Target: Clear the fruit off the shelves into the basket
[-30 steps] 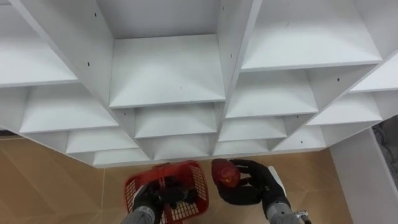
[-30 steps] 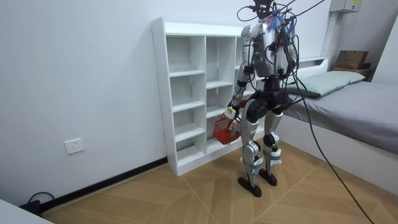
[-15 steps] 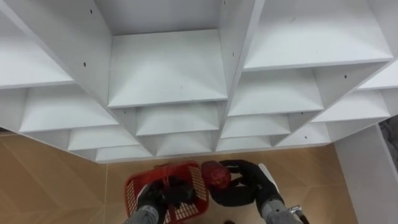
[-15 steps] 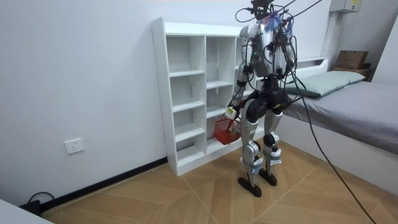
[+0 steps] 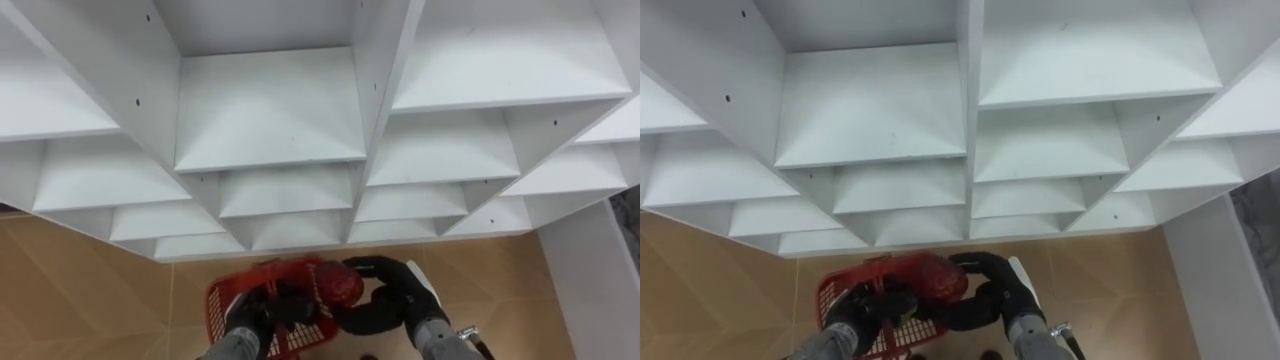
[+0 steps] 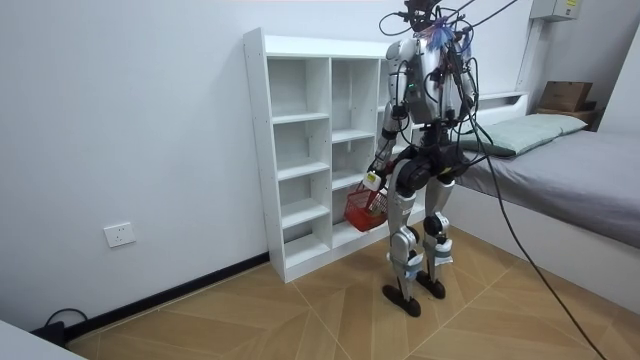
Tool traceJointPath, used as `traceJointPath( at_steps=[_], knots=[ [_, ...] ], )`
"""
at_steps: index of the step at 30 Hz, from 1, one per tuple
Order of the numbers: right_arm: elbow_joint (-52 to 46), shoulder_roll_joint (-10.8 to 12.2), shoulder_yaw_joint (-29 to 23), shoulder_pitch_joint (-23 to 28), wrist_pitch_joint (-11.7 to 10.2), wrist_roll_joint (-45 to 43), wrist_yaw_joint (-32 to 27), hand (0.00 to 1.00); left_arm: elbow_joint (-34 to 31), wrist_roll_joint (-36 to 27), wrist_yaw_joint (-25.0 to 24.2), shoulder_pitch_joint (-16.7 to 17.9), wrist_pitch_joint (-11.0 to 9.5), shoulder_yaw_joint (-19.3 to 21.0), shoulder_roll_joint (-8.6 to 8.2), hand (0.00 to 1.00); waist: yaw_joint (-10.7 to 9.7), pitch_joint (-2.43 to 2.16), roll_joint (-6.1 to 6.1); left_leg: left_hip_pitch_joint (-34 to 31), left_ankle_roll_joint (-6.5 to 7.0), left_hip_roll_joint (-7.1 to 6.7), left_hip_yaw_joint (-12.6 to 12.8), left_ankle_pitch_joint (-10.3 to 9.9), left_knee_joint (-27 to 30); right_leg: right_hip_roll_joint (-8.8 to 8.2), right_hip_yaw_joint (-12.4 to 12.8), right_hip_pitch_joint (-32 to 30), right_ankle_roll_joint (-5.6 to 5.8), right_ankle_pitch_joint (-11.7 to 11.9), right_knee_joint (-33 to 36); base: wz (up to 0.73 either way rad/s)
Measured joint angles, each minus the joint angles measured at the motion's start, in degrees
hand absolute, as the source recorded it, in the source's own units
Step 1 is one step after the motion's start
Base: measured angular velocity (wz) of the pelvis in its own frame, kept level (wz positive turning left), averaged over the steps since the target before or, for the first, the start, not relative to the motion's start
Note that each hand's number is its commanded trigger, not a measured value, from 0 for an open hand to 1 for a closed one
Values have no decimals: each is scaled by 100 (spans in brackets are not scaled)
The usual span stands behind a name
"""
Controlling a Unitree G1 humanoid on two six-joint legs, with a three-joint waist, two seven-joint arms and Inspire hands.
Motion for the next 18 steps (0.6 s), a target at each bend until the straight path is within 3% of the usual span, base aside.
traceJointPath(
  at_steps=[5,18],
  knots=[
    [0,-9,6,11,2,-2,116,100,-88,-3,0,2,-2,-30,-9,100,90,0,-1,2,0,0,-1,0,-2,0,2,-1,0,0,0,0],
    [-9,-58,-9,-45,-1,15,185,100,-274,-4,2,22,-1,-58,28,100,83,-2,-6,-1,0,0,-7,1,-6,-2,-6,-3,0,0,-1,0]
  ],
)
